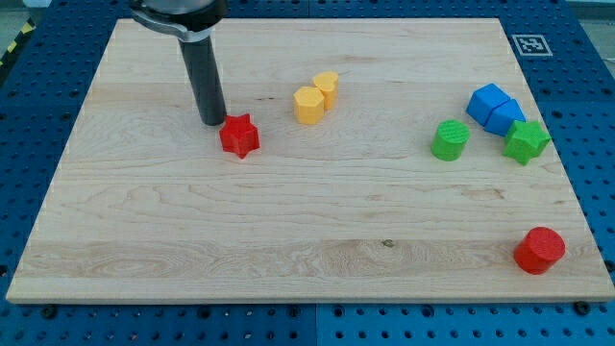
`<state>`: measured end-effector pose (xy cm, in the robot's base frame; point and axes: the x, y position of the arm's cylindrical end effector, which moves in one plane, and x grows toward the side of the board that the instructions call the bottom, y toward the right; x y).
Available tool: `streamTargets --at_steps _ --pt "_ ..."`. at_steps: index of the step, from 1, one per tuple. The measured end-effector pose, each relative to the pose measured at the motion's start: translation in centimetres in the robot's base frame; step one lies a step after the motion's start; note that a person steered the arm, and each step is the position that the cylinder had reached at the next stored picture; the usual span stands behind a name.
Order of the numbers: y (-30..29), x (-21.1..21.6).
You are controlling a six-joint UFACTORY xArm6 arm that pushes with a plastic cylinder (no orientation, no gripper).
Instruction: Move the red star right to the yellow hexagon
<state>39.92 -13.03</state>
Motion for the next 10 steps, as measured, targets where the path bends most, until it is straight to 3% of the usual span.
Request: streamTargets --at_steps 2,3,5,6,8,10 --pt "-3.3 8.6" --pt "-0.1 7.2" --pt "7.1 0.5" --pt "5.8 0.9" --pt "5.9 7.7" --pt "17.7 11.4"
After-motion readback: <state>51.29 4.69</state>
